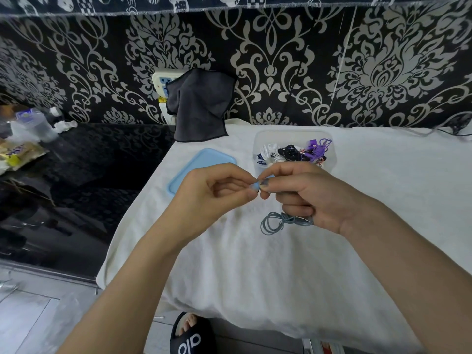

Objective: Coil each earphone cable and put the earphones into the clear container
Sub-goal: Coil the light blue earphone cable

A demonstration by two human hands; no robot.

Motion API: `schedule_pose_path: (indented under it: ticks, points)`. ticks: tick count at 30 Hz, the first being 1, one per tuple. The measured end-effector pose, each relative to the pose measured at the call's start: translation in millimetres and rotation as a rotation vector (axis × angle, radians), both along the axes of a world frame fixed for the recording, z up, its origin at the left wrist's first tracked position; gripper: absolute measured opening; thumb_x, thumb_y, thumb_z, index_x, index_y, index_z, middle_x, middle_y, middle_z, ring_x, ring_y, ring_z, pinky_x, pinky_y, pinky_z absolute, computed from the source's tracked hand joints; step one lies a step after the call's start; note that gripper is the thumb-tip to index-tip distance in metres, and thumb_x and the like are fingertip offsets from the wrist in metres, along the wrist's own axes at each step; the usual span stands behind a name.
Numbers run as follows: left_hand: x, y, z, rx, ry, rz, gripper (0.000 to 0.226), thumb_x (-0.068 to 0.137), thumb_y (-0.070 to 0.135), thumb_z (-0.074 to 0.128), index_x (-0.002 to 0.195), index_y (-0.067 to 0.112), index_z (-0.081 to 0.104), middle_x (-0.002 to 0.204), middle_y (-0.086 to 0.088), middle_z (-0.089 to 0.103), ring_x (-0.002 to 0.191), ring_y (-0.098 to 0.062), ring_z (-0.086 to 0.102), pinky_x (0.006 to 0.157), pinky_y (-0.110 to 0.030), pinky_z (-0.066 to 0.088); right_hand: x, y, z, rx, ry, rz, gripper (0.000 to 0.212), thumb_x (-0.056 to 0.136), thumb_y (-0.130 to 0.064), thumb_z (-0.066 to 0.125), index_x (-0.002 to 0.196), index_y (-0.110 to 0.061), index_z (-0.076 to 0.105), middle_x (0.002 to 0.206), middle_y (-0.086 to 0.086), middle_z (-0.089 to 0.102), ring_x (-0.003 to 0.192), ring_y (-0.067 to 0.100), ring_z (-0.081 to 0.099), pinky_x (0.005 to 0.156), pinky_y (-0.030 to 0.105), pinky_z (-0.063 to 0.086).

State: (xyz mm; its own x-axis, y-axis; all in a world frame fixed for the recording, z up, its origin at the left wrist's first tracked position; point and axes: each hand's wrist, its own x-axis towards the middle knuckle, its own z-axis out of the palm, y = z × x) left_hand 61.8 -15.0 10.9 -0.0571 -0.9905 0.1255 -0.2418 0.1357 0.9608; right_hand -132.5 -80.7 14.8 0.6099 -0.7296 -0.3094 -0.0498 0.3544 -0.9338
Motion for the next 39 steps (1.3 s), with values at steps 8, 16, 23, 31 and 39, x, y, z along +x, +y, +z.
schedule_pose_path:
  ticks: [8, 16, 23, 31, 39]
  points:
    - [-1.1, -0.2, 2.9, 0.034, 0.14, -0.07, 0.008, 0.083, 0.005, 0.074, 0.09, 0.009, 0.073, 0.094, -0.016, 0.078, 0.091, -0.025, 0.075, 0.083, -0.027, 0.056, -5.0, 1.1, 7.6, -0.043, -0.004, 0.047, 0.006, 0.091, -0.005, 0.065, 0.09, -0.01, 0.067, 0.072, 0.004, 0.066, 0.04, 0.004, 0.022, 0.037, 0.018, 0.016]
    - [-5.5, 1.3, 6.0, 0.019, 0.187, -0.092, 0.009, 0.08, 0.004, 0.071, 0.086, 0.0, 0.066, 0.088, -0.008, 0.079, 0.083, -0.016, 0.075, 0.078, -0.022, 0.055, -8.2, 0.7, 11.9, -0.004, -0.035, 0.092, 0.008, 0.092, -0.005, 0.062, 0.089, -0.009, 0.067, 0.071, 0.002, 0.065, 0.04, 0.003, 0.022, 0.037, 0.018, 0.014]
    - [-2.7, -1.3, 5.1, 0.112, 0.325, -0.169, 0.01, 0.084, 0.004, 0.076, 0.085, 0.01, 0.069, 0.091, -0.015, 0.076, 0.077, -0.018, 0.065, 0.076, -0.023, 0.052, -6.7, 3.4, 10.5, 0.12, -0.135, 0.105, 0.01, 0.076, -0.01, 0.066, 0.085, -0.008, 0.067, 0.065, -0.001, 0.063, 0.036, 0.001, 0.022, 0.033, 0.014, 0.016]
    - [-0.5, 0.1, 4.3, 0.144, 0.364, -0.19, 0.015, 0.084, 0.003, 0.071, 0.079, 0.017, 0.069, 0.088, -0.01, 0.076, 0.073, -0.015, 0.064, 0.074, -0.022, 0.052, -1.4, 8.3, 7.6, 0.229, -0.164, 0.091, 0.004, 0.082, -0.01, 0.061, 0.083, -0.006, 0.062, 0.067, -0.002, 0.059, 0.035, 0.003, 0.02, 0.033, 0.013, 0.012]
    - [-7.7, 5.5, 10.9, -0.04, 0.211, -0.029, 0.018, 0.088, 0.003, 0.07, 0.098, 0.004, 0.056, 0.078, 0.006, 0.071, 0.071, -0.01, 0.065, 0.073, -0.024, 0.052, 8.6, 7.8, -3.8, 0.429, -0.26, 0.028, 0.012, 0.08, -0.012, 0.064, 0.072, -0.014, 0.073, 0.074, -0.001, 0.064, 0.033, 0.004, 0.018, 0.03, 0.012, 0.016]
